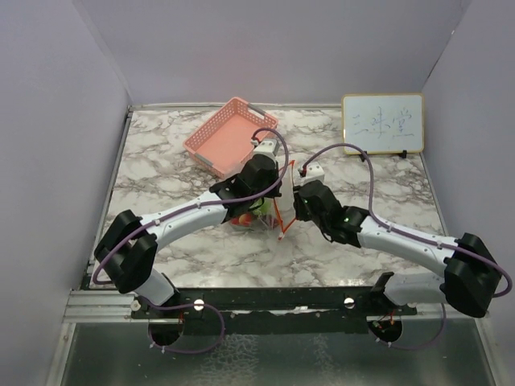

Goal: Open the zip-top bag and remove the fake food

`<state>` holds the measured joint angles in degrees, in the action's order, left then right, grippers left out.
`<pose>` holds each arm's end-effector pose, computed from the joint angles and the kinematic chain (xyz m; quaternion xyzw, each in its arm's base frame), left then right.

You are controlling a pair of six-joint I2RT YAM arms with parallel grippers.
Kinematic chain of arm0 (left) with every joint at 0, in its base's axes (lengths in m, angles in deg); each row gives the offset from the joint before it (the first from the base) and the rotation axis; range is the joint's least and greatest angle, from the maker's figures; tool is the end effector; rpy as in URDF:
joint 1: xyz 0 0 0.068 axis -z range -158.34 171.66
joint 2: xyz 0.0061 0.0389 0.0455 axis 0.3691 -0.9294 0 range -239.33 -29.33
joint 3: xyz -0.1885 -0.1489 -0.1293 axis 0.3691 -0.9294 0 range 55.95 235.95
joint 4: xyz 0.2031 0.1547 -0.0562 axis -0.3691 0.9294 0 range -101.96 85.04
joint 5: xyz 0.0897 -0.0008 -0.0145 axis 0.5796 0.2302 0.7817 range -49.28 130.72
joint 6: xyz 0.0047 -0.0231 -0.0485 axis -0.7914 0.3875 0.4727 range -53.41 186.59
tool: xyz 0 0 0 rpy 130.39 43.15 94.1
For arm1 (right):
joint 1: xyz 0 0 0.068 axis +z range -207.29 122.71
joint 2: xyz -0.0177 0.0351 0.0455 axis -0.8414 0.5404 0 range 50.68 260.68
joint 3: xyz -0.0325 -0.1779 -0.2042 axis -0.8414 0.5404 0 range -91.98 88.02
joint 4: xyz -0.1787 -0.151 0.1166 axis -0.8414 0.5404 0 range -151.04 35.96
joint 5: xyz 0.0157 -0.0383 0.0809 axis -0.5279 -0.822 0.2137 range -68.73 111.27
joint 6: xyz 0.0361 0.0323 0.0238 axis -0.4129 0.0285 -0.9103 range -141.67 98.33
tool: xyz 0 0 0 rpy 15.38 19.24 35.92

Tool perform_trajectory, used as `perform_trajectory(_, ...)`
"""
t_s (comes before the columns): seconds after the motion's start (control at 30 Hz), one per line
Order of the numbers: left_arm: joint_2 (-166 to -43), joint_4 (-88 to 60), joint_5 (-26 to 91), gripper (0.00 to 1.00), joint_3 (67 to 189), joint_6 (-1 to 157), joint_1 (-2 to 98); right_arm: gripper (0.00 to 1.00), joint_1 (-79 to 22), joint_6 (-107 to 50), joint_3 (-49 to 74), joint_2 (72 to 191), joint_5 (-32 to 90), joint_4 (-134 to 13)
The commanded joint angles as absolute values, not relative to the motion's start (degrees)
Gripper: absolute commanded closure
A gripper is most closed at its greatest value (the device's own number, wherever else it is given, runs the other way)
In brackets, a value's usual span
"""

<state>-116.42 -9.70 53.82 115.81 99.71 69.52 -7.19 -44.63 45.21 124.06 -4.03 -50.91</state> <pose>0.2385 -0.2514 0.2648 0.0531 0.8584 -0.2501 0.4447 0.1826 0.1945 0.2242 -0.1193 0.8835 0.0823 0.4455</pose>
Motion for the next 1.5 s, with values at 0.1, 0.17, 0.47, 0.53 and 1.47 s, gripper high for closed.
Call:
perform_trajectory(0.1,-117.0,-14.6,51.7,1.00,117.7,100.5,69.6,0.68,-7.7,-46.3,40.9,116.7,-4.0,-46.3)
perform_trajectory(0.17,-116.8,-15.0,51.4,1.00,117.3,100.9,69.7,0.77,-7.7,-47.0,40.5,115.7,-1.3,-47.2)
perform_trajectory(0.47,-114.8,-15.4,51.3,1.00,115.2,101.5,69.7,0.99,-8.3,-49.6,42.0,120.6,7.7,-56.2)
perform_trajectory(0.53,-113.8,-15.1,51.7,1.00,114.7,101.5,69.6,0.99,-9.4,-50.3,43.0,121.4,9.3,-58.5)
perform_trajectory(1.47,-108.6,-14.7,52.5,1.00,111.2,102.8,69.7,0.52,-13.1,-49.9,45.7,141.0,20.1,-75.3)
